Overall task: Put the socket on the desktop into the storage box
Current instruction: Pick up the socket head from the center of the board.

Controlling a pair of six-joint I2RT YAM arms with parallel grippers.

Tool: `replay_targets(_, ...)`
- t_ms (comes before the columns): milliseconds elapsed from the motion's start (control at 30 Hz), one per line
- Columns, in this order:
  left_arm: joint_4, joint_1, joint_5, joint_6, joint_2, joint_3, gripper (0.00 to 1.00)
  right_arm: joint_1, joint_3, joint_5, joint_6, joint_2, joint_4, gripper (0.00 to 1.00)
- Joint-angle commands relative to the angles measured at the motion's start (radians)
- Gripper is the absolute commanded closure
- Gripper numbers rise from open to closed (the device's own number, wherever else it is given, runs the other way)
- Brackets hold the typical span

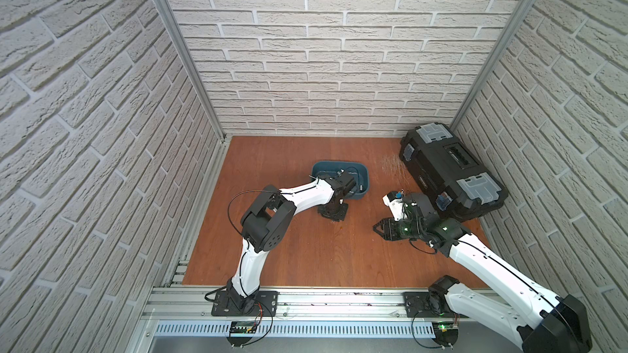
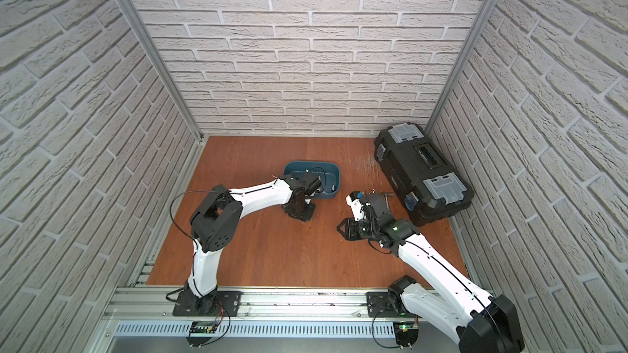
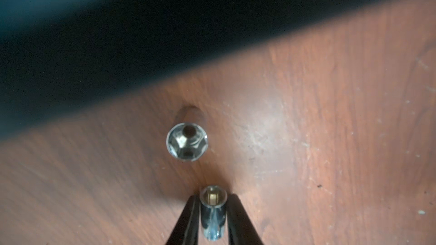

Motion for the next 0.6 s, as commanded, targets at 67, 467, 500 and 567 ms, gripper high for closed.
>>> replay_targets(67,-0.040,-0.008,-0.001,0.000,0.035,0.008,0.73,0.008,-0.014,0.004,0.010,-0.007,0.028,0.58)
replay_targets(467,-0.047,-0.009,0.008,-0.014,-0.043,0.004,0.86,0.008,0.005,-0.006,0.010,0.000,0.028,0.57)
replay_targets(500,-0.048,-0.009,0.008,-0.017,-0.057,0.005,0.86,0.009,0.013,-0.005,0.009,0.005,0.024,0.57)
replay_targets(567,-0.054,-0.008,0.006,-0.018,-0.079,0.010,0.86,0.009,0.029,-0.009,0.003,0.015,0.018,0.57)
